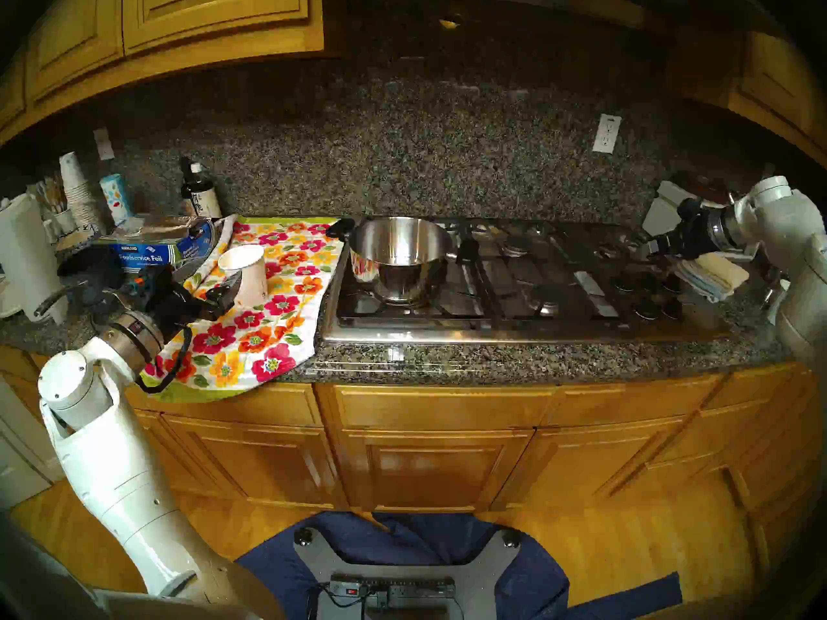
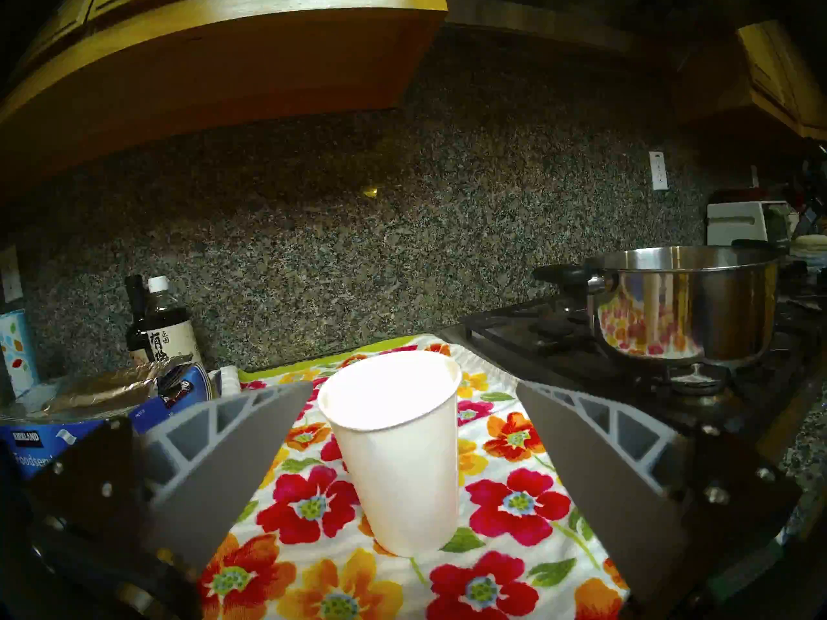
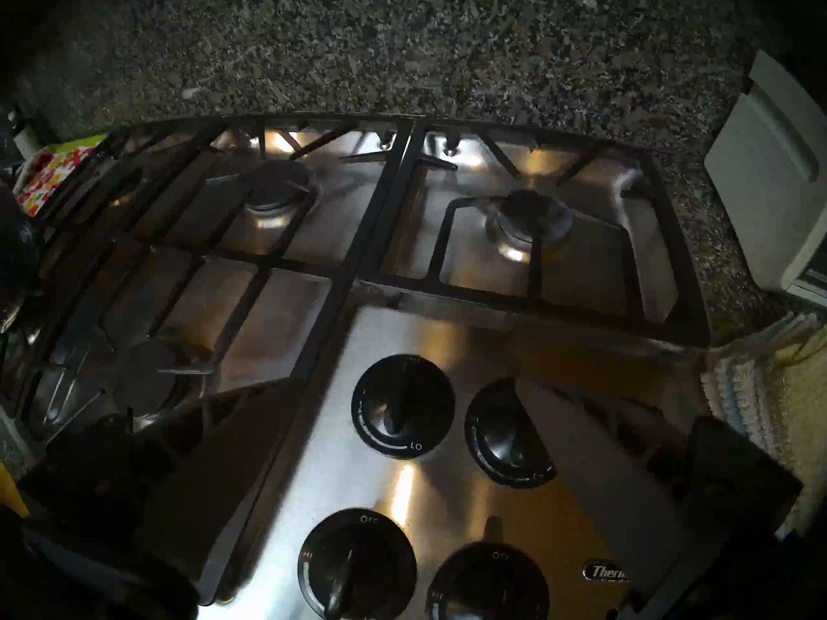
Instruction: Pick up the water cup, pour water into the pot, turn on the stove
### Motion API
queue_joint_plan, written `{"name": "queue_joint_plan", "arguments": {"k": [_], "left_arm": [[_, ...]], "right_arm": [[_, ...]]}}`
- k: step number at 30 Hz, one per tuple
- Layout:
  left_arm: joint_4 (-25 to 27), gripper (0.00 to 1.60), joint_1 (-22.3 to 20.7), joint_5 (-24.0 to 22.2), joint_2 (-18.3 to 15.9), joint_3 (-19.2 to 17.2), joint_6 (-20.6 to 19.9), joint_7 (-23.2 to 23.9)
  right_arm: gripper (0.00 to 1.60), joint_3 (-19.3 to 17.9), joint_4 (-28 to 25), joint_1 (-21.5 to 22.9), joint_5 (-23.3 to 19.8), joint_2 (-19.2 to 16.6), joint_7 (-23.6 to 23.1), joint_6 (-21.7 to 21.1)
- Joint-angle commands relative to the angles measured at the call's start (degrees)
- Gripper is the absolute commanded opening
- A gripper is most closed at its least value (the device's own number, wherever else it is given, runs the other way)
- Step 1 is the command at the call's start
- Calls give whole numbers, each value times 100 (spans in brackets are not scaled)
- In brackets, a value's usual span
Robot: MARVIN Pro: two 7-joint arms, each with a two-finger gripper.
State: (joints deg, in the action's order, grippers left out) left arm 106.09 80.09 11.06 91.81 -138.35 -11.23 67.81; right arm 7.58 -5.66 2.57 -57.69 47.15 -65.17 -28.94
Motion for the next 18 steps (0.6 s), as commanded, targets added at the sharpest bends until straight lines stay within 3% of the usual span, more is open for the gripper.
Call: {"name": "queue_joint_plan", "arguments": {"k": [1, 18], "left_arm": [[125, 160, -124, -65, -44, -2, 8, -5], [125, 160, -118, -68, -50, 4, 10, -12]], "right_arm": [[160, -46, -7, 258, -30, -28, -20, -19], [160, -45, -7, 259, -21, -30, -74, -114]]}}
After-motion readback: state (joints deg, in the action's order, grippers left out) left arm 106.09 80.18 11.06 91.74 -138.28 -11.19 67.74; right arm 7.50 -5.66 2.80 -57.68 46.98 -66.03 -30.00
